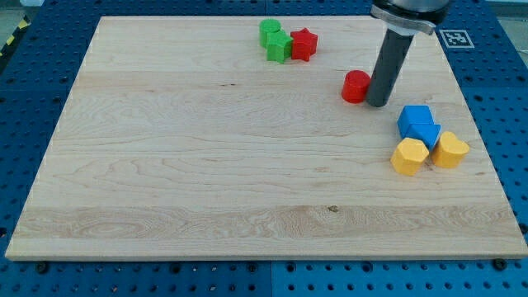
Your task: Slide the red circle closer to green star
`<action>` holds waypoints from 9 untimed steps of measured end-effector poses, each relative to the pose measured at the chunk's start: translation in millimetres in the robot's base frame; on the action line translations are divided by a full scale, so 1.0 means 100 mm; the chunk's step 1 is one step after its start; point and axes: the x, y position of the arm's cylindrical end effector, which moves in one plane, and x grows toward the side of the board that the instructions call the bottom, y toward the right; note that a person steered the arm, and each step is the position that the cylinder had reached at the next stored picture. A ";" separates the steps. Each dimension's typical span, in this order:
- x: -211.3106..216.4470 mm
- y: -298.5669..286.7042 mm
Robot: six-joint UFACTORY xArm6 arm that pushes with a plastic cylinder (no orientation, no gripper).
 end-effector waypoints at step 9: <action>-0.53 -0.75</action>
